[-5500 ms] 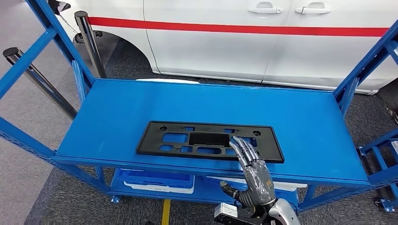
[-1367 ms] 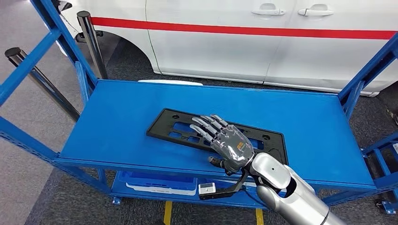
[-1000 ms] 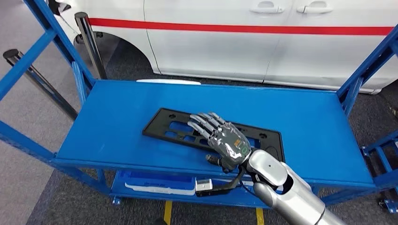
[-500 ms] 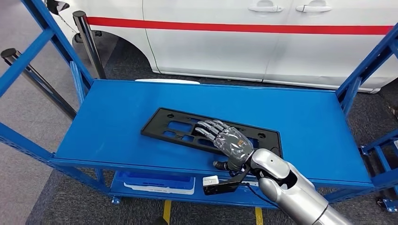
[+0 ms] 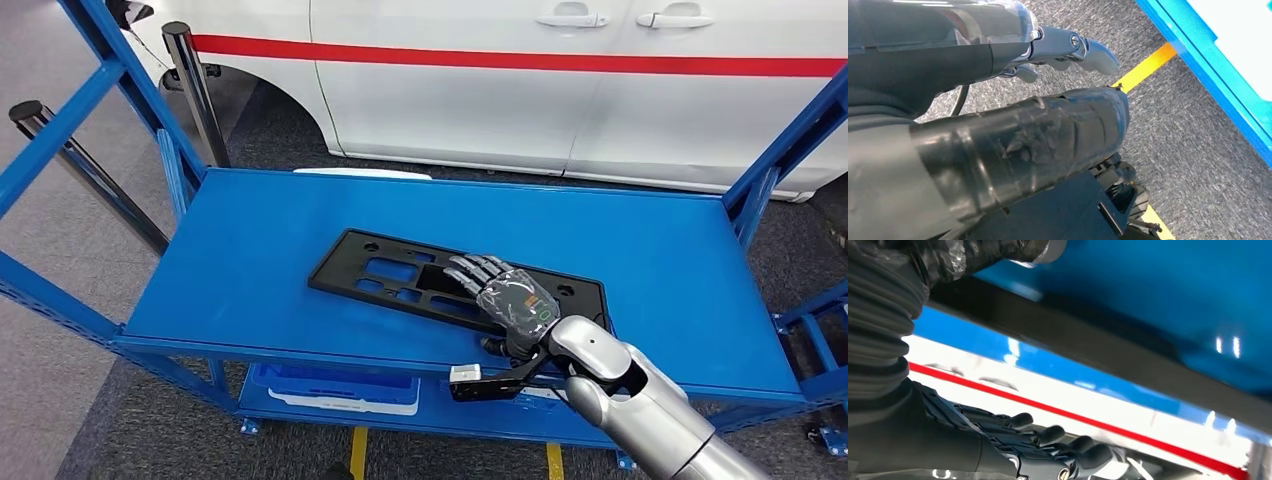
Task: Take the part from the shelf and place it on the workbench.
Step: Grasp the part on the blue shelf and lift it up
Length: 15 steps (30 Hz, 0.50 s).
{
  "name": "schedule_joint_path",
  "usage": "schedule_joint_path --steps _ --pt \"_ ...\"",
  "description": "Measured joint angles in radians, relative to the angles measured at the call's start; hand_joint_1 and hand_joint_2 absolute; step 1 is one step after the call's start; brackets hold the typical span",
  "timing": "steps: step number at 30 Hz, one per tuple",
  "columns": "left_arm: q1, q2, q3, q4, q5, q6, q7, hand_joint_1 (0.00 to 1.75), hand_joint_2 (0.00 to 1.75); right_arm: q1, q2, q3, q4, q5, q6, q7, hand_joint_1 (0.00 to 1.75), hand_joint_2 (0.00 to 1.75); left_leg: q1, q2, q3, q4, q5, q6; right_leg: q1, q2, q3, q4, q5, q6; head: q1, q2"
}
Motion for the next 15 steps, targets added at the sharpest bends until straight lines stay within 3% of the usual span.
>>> schedule_joint_path --steps 3,5,7,8,9,10,12,14,15 --pt "0.001 0.0 0.0 0.0 0.001 0.0 0.0 0.0 0.0 0.0 -0.006 0.0 0.01 0.012 -0.007 0.012 0.0 1.75 0.002 0.001 -0.005 0.014 -0.015 -0.011 -0.003 0.0 0.002 -0.008 0.005 -0.017 0.0 0.0" --pt "0.001 0.001 0.0 0.0 0.003 0.0 -0.001 0.0 0.0 0.001 -0.009 -0.002 0.017 0.029 -0.019 0.036 0.0 1.75 0.006 0.002 -0.041 0.095 -0.066 -0.021 -0.006 -0.001 0.005 -0.013 0.008 -0.026 -0.001 0.0" --pt "0.003 0.001 0.0 0.0 0.006 0.0 -0.002 0.0 0.0 0.008 -0.011 -0.01 0.034 0.045 -0.037 0.054 0.0 1.75 0.008 0.002 -0.099 0.221 -0.121 -0.028 -0.005 -0.002 0.005 -0.013 0.008 -0.028 -0.001 0.0" --pt "0.005 0.001 0.0 0.0 0.006 0.0 -0.003 0.0 0.0 0.013 -0.012 -0.017 0.046 0.05 -0.049 0.057 0.0 1.75 0.009 0.002 -0.118 0.261 -0.129 -0.029 -0.005 -0.003 0.005 -0.013 0.008 -0.029 -0.001 0.0" --pt "0.007 0.001 0.0 0.0 0.007 0.0 -0.003 0.0 0.0 0.018 -0.012 -0.026 0.057 0.057 -0.061 0.058 0.0 1.75 0.01 0.002 -0.121 0.265 -0.118 -0.029 -0.005 -0.002 0.006 -0.013 0.007 -0.029 -0.001 0.0" --pt "0.008 0.002 0.0 0.0 0.007 0.0 -0.004 0.0 0.0 0.022 -0.012 -0.034 0.066 0.067 -0.072 0.059 0.0 1.75 0.01 0.002 -0.106 0.232 -0.09 -0.027 -0.005 -0.002 0.007 -0.013 0.007 -0.029 -0.001 0.0" --pt "0.008 0.002 0.0 0.0 0.008 0.001 -0.005 0.0 0.0 0.028 -0.013 -0.053 0.079 0.096 -0.094 0.066 0.0 1.75 0.009 0.002 -0.042 0.097 -0.023 -0.019 -0.004 0.0 0.01 -0.013 0.006 -0.026 -0.001 0.0" --pt "0.006 0.003 0.0 0.0 0.009 0.002 -0.007 0.0 0.0 0.034 -0.014 -0.073 0.089 0.126 -0.109 0.08 0.0 1.75 0.005 0.002 0.001 0.005 0.003 -0.013 -0.002 0.001 0.009 -0.013 0.007 -0.019 -0.001 0.0" --pt "0.007 0.003 0.0 0.0 0.01 0.002 -0.008 0.0 0.0 0.037 -0.015 -0.082 0.093 0.139 -0.115 0.086 0.0 1.75 0.003 0.001 0.005 -0.006 0.0 -0.011 -0.001 0.001 0.008 -0.015 0.009 -0.014 -0.001 0.0"
